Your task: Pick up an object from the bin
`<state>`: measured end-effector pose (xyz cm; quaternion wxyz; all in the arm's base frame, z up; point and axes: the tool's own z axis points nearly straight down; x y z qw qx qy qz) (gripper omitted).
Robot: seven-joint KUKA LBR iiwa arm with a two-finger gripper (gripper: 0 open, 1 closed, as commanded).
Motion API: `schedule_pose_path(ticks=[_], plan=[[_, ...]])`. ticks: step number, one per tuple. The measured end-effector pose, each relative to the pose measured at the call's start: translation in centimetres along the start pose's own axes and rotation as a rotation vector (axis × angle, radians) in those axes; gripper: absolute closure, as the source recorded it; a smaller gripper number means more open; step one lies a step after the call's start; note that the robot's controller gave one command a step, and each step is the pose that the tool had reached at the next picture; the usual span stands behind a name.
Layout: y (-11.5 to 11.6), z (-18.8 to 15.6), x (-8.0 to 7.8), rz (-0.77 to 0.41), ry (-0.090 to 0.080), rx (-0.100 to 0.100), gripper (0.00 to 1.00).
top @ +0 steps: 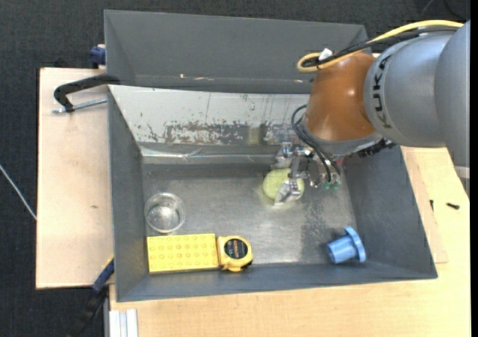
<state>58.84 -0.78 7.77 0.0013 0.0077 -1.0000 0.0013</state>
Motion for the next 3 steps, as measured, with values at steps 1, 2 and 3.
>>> schedule_pose_path(ticks=[1, 2, 3], plan=[[0.0, 0.0, 0.0, 0.000, 0.000, 0.000, 1.00], [0.1, -0.3, 0.1, 0.001, 0.000, -0.001, 1.00], [0.2, -2.0, 0.3, 0.001, 0.000, -0.003, 1.00]])
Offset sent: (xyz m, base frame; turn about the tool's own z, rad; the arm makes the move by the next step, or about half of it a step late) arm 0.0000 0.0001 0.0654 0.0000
